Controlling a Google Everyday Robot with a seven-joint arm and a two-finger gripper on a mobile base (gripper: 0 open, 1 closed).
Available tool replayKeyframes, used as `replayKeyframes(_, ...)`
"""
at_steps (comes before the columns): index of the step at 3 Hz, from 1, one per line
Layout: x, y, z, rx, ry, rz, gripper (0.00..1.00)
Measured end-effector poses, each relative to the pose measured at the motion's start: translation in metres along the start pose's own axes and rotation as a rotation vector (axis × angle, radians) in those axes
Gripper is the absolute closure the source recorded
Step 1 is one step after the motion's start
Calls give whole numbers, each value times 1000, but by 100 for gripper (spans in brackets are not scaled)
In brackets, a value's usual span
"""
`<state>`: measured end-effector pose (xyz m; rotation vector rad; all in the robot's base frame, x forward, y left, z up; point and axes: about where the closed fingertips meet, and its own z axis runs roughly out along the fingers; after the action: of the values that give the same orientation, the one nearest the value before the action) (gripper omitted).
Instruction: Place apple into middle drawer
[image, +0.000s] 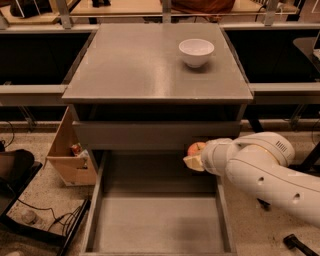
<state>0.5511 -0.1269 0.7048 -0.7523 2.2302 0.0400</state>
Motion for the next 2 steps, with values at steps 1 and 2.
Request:
replayKeyframes(1,10,7,19,-33,4,-3,100)
replayKeyframes(2,56,23,66,-109,26,21,100)
